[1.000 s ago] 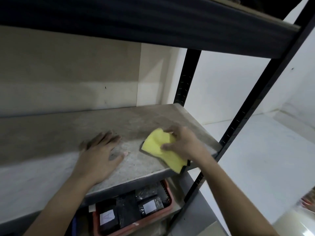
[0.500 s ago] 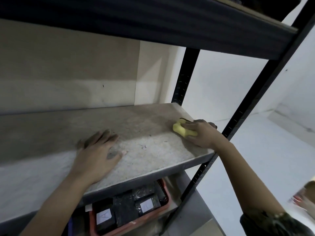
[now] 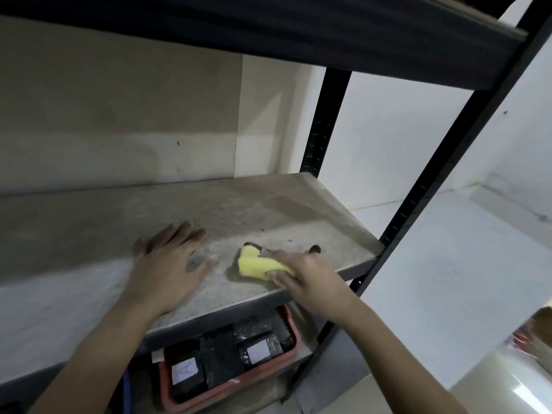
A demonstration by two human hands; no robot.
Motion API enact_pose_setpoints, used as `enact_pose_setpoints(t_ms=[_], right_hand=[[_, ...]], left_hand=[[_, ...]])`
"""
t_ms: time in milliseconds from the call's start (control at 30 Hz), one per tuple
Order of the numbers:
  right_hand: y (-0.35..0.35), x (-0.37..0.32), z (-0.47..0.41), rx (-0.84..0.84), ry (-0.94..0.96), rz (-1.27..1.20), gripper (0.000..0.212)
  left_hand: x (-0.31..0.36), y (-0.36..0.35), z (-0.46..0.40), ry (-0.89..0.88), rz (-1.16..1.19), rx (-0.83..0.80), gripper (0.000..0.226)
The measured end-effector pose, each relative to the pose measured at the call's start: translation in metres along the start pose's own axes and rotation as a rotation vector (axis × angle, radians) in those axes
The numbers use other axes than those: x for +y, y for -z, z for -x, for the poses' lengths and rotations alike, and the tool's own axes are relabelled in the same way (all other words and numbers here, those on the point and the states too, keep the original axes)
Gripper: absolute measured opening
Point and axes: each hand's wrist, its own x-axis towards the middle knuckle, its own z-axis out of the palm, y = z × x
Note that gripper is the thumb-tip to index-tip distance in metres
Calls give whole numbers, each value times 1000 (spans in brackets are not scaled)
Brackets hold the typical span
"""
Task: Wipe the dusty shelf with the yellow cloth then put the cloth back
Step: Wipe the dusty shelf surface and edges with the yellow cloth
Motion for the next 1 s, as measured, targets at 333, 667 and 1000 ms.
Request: enact_pose_setpoints(t_ms=[333,667,1000], right_hand=[[49,124,-65,326,-606,329,46],[-14,-18,6,82,15,221,37],[78,102,-76,613,-687,93,20]], left_hand=[[-4,-2,-2,-13,0,18,87],[-1,-1,0,-2,-14,21,87],[-18,21,18,45,-20,-81,80]])
